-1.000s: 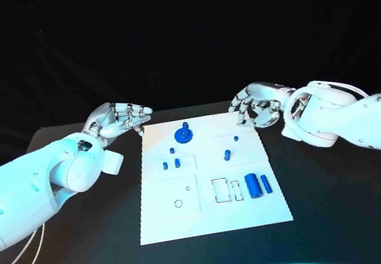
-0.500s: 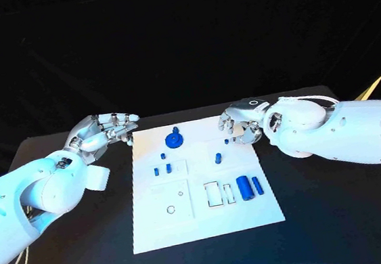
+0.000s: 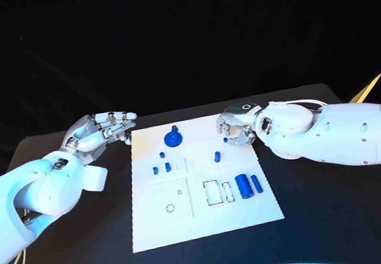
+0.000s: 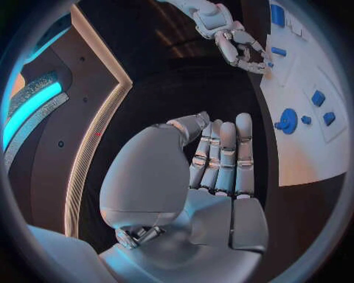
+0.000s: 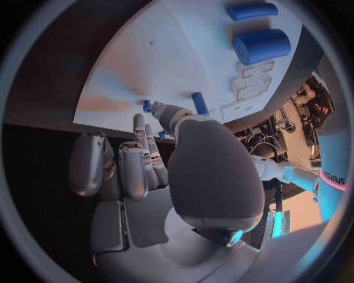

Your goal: Assemble the parts on the task board

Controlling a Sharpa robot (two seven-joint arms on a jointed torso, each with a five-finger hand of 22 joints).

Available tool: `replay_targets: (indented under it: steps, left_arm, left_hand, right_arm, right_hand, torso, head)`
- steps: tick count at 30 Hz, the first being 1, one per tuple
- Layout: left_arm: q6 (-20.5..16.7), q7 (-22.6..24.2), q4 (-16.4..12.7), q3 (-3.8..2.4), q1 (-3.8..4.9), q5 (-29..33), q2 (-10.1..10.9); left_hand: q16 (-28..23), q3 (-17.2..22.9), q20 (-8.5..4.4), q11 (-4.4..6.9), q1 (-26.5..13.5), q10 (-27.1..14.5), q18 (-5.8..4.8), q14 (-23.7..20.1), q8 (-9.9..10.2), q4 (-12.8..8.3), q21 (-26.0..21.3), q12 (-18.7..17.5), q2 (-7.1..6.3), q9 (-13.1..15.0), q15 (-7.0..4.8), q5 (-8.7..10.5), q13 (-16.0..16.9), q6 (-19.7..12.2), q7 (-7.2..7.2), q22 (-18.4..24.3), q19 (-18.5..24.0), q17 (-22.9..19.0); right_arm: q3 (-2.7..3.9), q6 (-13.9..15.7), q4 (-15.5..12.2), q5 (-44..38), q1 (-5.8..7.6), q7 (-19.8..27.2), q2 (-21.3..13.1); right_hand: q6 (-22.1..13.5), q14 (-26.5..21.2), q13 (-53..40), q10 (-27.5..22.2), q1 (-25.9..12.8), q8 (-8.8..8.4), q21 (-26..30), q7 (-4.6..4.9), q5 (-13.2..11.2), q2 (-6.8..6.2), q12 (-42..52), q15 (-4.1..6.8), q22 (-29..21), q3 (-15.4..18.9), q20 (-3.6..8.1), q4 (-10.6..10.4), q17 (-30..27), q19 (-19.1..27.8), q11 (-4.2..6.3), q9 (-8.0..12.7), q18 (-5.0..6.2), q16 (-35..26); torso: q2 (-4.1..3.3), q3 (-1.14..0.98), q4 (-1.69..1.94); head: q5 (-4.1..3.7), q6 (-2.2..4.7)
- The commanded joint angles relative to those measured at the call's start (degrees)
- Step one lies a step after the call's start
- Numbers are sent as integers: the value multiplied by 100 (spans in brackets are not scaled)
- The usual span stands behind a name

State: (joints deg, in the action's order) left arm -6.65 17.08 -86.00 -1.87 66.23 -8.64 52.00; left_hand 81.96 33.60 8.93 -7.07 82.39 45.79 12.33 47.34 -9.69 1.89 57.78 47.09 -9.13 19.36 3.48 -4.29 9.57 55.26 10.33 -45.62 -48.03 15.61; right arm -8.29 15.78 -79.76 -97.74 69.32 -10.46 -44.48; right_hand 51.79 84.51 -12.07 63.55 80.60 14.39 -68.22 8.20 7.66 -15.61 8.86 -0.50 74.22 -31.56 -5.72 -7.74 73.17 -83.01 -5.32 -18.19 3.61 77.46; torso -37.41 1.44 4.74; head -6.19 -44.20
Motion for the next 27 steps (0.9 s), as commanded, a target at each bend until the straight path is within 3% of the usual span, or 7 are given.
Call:
replay_targets:
  steps: [1,6,15,27]
  left_arm:
    - [-6,22,-38,-6,1,31,12]
    - [-8,15,-45,-6,2,48,23]
    - [5,-8,-44,-6,2,56,26]
    - [26,-38,-43,-6,2,57,28]
  left_hand:
    - [-61,23,-8,33,-47,52,-173,73,-122,-46,-73,36,36,115,-22,-8,69,-81,1,82,-159,16]
    - [-61,23,-8,33,-47,52,-173,73,-122,-46,-73,36,36,115,-22,-8,69,-81,1,82,-159,16]
    - [-72,25,-7,28,-57,42,-174,74,-122,-46,-77,30,38,125,-18,-7,71,-96,6,84,-159,21]
    - [-75,26,-6,27,-59,39,-174,76,-122,-46,-78,28,40,129,-17,-7,72,-102,8,85,-159,23]
  right_arm:
    - [-1,21,60,-51,-14,0,33]
    - [-1,-4,112,-34,-31,37,79]
    - [-2,-62,249,69,-112,95,165]
    - [-2,-93,366,128,-177,116,241]
  right_hand:
    - [325,196,40,-48,-90,-32,-76,30,35,-15,-69,2,544,-179,22,68,104,-66,23,28,54,88]
    - [407,201,97,-11,-108,-9,-69,23,33,17,-101,-3,545,-260,24,93,108,-70,18,16,54,93]
    - [706,199,192,375,-147,128,-248,-63,19,216,-84,67,648,-490,71,244,81,-141,109,-67,21,73]
    - [786,208,209,487,-174,172,-342,-89,18,266,-104,95,701,-524,97,312,95,-174,143,-108,3,85]
  torso:
    - [4,-2,-1]
    - [-1,-7,-10]
    - [1,-10,-12]
    - [0,-9,-18]
  head:
    - [7,1]
    - [15,-2]
    - [24,-19]
    - [32,-32]
